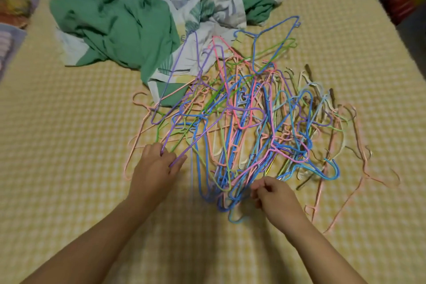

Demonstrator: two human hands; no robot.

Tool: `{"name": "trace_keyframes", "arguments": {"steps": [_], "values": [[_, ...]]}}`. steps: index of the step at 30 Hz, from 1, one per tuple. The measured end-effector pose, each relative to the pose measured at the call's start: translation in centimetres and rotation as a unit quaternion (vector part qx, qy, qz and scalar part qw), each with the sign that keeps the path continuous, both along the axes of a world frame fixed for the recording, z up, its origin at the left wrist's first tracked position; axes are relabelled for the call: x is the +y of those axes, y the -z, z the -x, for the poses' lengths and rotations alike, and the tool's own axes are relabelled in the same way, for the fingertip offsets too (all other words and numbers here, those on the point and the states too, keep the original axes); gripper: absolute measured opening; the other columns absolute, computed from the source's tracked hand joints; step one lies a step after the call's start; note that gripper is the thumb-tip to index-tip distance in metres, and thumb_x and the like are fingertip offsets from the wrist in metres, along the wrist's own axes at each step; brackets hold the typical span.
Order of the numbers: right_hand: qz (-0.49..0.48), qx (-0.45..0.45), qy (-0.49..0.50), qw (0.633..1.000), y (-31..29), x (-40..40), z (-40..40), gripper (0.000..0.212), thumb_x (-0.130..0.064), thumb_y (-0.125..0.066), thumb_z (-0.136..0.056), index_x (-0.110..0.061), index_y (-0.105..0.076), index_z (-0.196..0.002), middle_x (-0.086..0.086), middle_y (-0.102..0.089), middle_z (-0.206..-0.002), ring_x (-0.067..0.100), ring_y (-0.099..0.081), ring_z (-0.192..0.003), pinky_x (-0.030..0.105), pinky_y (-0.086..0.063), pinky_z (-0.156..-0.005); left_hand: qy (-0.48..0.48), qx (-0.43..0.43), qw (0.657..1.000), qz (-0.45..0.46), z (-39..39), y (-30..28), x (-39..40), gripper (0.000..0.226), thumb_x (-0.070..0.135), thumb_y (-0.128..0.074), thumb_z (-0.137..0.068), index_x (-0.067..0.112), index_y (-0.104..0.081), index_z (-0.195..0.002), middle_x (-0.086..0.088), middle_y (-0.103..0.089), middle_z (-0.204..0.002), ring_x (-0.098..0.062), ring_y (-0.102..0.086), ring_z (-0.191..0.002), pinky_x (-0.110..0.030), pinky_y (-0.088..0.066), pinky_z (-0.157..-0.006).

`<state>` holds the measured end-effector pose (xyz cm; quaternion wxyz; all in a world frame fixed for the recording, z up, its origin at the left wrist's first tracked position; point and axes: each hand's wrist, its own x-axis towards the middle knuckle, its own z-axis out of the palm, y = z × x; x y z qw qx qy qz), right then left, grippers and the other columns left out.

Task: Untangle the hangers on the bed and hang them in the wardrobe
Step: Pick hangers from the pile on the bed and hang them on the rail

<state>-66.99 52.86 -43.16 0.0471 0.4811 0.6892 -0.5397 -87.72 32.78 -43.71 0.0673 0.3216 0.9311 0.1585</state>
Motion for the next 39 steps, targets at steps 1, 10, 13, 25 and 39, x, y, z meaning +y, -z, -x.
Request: {"name": "trace_keyframes", "arguments": {"steps": [1,10,13,25,39], "values": [[0.004,-0.003,-0.001,1.000,0.0,-0.5,0.2,0.035,0.000,-0.049,-0.091,-0.020,-0.069,-0.071,-0.002,-0.069,-0.063,0.014,-0.061,-0.057,0.038,-0.052,-0.066,0.012,0.022,1.000,-0.017,0.0,-0.6,-0.7,0.047,0.050,-0.041,-0.096,0.015,-0.058,-0.070,0.003,-0.037,-0.081,-0.026,-0.045,-0.083,-0.036,-0.042,-0.064],[0.044,-0.054,-0.026,0.997,1.1,-4.8,0.9,0.033,0.005,-0.048,-0.091,-0.015,-0.067,-0.073,-0.001,-0.062,-0.054,0.015,-0.056,-0.049,0.031,-0.046,-0.058,-0.106,-0.058,0.989,-0.080,1.1,-1.3,-7.9,0.024,0.045,-0.044,-0.094,0.022,-0.054,-0.095,0.002,-0.052,-0.091,-0.026,-0.049,-0.090,-0.042,-0.043,-0.073],[0.008,-0.050,-0.080,0.996,0.4,-5.2,4.4,0.022,-0.007,-0.051,-0.086,-0.016,-0.066,-0.073,0.002,-0.067,-0.058,0.021,-0.064,-0.056,0.036,-0.053,-0.064,-0.162,-0.067,0.982,-0.076,1.1,-1.5,-11.2,0.030,0.034,-0.054,-0.097,0.019,-0.052,-0.122,0.002,-0.055,-0.086,-0.030,-0.056,-0.090,-0.041,-0.044,-0.070],[0.008,-0.031,0.133,0.991,5.4,6.0,25.1,0.022,-0.028,-0.058,-0.082,-0.011,-0.057,-0.096,0.008,-0.062,-0.097,0.027,-0.064,-0.088,0.044,-0.059,-0.087,-0.221,-0.040,0.973,-0.052,3.7,-3.6,-17.1,0.060,0.046,-0.041,-0.092,0.018,-0.035,-0.145,0.004,-0.048,-0.065,-0.027,-0.050,-0.069,-0.041,-0.038,-0.057],[0.125,0.136,0.240,0.953,-0.5,7.4,19.1,0.032,0.004,-0.040,-0.096,-0.015,-0.049,-0.072,0.004,-0.052,-0.067,0.018,-0.054,-0.061,0.036,-0.055,-0.062,-0.258,-0.108,0.954,-0.111,0.6,-6.2,-11.7,0.049,0.033,-0.050,-0.099,0.018,-0.036,-0.144,-0.002,-0.052,-0.067,-0.020,-0.053,-0.063,-0.040,-0.037,-0.057]]}}
